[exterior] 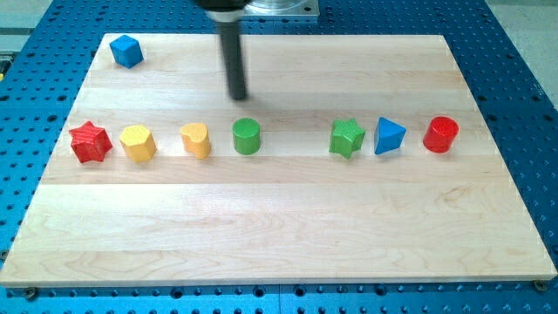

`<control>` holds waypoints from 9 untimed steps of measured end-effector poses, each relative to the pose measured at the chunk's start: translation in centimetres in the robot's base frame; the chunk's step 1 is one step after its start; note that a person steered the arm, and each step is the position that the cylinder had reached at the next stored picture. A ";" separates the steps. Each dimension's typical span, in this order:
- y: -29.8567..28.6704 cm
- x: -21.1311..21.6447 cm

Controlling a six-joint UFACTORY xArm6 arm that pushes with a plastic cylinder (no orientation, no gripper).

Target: Move the blue triangle to the top right of the green circle

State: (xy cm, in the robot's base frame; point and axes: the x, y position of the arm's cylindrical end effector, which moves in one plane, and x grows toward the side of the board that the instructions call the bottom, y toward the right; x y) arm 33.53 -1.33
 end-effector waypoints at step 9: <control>12.9 7.8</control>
State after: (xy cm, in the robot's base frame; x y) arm 41.34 11.57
